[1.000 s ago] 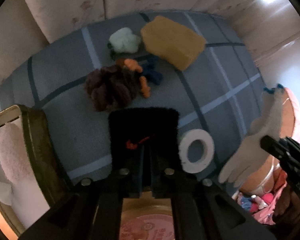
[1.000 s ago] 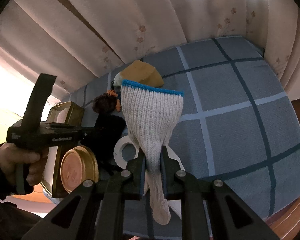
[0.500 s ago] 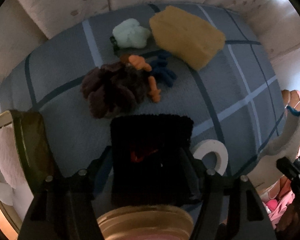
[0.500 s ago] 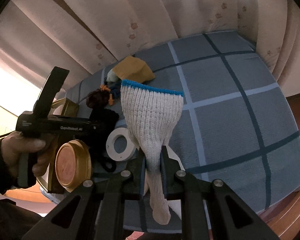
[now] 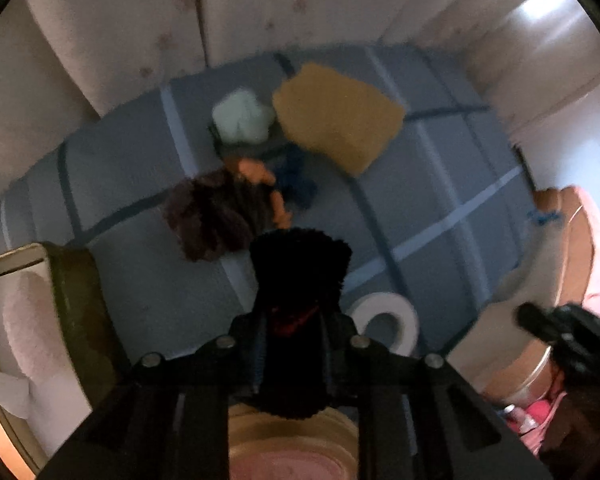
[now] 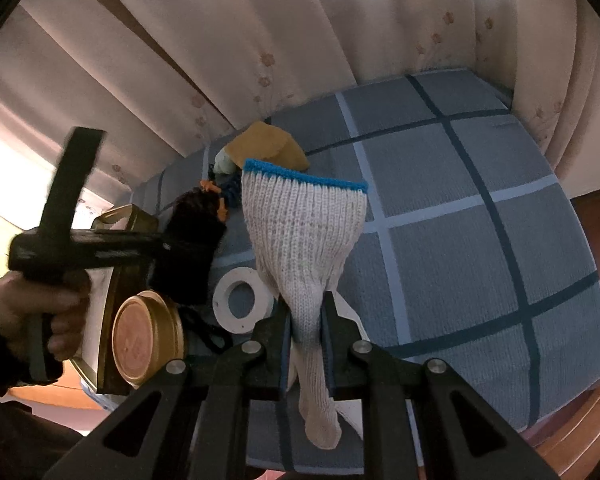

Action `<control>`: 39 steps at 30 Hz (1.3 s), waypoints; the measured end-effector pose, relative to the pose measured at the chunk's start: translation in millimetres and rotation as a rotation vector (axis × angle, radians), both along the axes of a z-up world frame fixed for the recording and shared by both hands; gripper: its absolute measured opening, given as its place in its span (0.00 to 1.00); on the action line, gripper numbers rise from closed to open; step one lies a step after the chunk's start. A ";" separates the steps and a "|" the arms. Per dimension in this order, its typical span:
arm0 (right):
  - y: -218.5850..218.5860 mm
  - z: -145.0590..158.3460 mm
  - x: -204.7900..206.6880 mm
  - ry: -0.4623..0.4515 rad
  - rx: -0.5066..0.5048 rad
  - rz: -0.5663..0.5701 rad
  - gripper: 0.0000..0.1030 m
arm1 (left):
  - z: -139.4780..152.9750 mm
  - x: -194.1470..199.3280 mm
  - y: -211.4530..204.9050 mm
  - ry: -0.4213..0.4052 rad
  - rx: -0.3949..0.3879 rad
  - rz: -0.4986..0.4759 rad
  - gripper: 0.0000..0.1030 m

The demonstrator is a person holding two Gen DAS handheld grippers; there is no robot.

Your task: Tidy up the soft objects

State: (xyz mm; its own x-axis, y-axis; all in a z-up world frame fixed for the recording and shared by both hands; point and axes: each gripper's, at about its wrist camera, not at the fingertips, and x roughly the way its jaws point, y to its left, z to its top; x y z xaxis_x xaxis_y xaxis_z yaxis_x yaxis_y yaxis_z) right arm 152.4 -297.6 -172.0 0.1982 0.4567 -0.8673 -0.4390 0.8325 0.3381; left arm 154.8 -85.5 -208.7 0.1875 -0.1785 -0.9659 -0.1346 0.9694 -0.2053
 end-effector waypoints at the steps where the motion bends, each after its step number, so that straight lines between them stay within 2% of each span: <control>1: 0.0 0.5 0.0 -0.002 0.001 -0.002 0.14 | 8.2 -0.8 2.0 -0.018 -0.011 0.011 0.19; 7: 5.5 6.6 -3.0 -0.022 0.012 0.003 0.14 | 47.8 -12.6 25.1 -0.091 -0.054 0.042 0.19; 15: 18.6 20.5 -6.8 -0.056 0.039 0.027 0.14 | 79.7 -40.4 31.9 -0.166 -0.038 0.085 0.19; 23: 37.8 38.5 -10.8 -0.086 0.075 0.063 0.14 | 100.9 -64.1 52.5 -0.197 -0.019 0.120 0.19; 39: 82.1 58.1 -22.0 -0.118 0.115 0.138 0.14 | 115.1 -92.3 72.0 -0.231 0.025 0.133 0.19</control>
State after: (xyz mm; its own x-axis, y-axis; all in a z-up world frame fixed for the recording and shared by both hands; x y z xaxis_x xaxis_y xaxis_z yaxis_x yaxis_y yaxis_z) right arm 130.4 -215.4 -113.9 0.2242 0.5812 -0.7823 -0.5880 0.7208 0.3670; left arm 62.5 -13.4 -93.5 0.4234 -0.1147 -0.8986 -0.2131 0.9515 -0.2219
